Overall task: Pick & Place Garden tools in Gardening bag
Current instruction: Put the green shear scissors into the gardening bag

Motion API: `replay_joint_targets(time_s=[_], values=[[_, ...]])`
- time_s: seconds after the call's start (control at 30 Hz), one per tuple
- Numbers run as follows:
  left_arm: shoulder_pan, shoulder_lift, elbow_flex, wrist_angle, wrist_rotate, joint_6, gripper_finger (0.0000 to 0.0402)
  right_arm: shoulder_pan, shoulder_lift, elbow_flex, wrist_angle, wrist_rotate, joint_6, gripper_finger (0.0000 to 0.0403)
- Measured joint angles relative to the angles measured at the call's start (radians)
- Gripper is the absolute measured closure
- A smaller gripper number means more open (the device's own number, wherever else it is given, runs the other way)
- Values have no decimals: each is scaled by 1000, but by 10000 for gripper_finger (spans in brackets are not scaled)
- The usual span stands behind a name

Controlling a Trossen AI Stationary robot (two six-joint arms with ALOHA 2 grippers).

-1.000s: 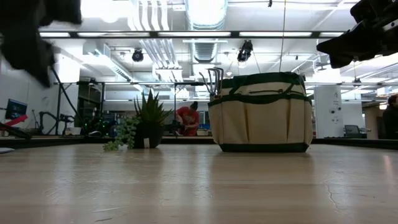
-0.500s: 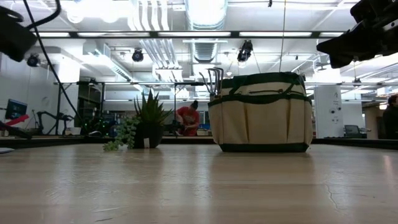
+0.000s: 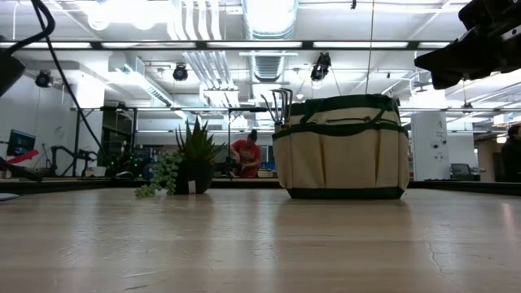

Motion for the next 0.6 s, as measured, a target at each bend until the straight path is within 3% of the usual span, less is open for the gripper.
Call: replay_joint_targets(time_s=[0.23,0.4,0.6], values=[[-9,158,2,-32,89,14,189,0,0,0,0,0,-1,394],[-8,227,5,6,89,82,193,0,0,0,0,0,-1,394],[-8,249,13,18,89,149,237,0,0,0,0,0,0,394]])
